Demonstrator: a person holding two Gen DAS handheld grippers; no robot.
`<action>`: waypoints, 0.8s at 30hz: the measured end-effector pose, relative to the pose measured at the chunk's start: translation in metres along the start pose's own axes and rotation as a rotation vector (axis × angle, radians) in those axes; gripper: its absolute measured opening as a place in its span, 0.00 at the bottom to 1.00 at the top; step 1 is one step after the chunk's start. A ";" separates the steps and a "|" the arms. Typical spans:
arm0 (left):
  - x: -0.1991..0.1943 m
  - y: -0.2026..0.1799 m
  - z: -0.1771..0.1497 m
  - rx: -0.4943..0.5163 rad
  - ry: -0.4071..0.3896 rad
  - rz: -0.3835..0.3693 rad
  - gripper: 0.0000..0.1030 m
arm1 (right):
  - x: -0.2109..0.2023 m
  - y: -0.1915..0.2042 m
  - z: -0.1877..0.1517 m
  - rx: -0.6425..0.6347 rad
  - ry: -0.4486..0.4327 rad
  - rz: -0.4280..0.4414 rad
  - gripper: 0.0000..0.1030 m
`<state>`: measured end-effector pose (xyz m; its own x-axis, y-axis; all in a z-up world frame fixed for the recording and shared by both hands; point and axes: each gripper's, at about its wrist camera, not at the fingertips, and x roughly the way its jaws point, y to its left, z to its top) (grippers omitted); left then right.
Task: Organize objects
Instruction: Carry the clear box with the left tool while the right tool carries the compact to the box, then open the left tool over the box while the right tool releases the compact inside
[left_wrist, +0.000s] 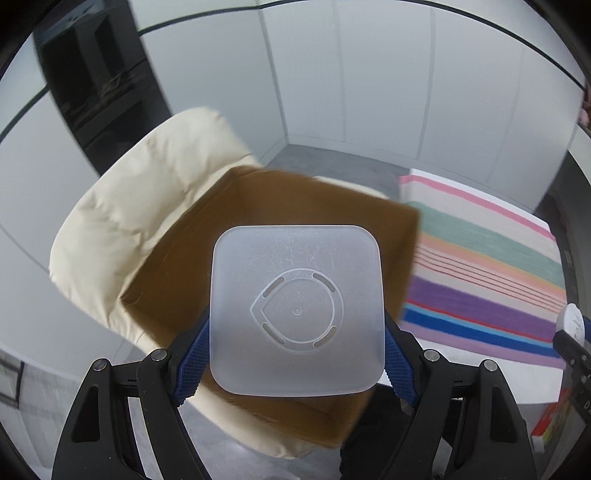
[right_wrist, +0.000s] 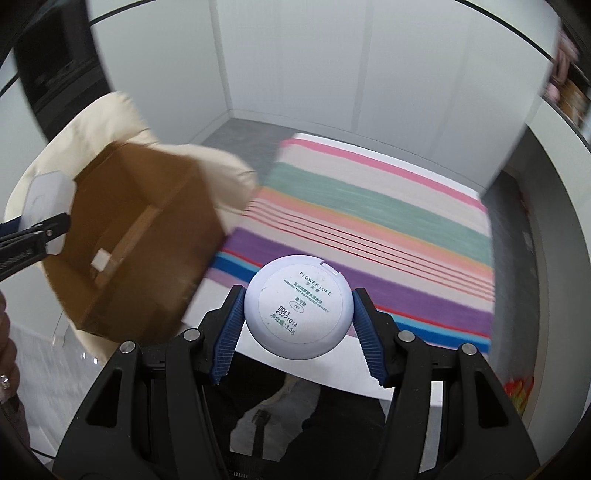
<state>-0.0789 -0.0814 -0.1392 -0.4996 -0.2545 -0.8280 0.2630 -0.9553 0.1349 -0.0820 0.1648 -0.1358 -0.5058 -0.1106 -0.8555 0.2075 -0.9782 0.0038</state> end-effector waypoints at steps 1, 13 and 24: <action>0.003 0.010 -0.002 -0.023 0.001 0.007 0.80 | 0.003 0.014 0.004 -0.023 -0.001 0.013 0.58; 0.048 0.073 -0.003 -0.099 0.025 0.070 0.80 | 0.029 0.167 0.030 -0.281 -0.004 0.176 0.58; 0.050 0.097 0.005 -0.137 0.009 -0.001 0.92 | 0.028 0.213 0.044 -0.328 -0.107 0.163 0.96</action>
<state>-0.0828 -0.1873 -0.1653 -0.4926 -0.2521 -0.8330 0.3736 -0.9257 0.0592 -0.0888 -0.0546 -0.1363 -0.5245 -0.2951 -0.7986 0.5411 -0.8397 -0.0451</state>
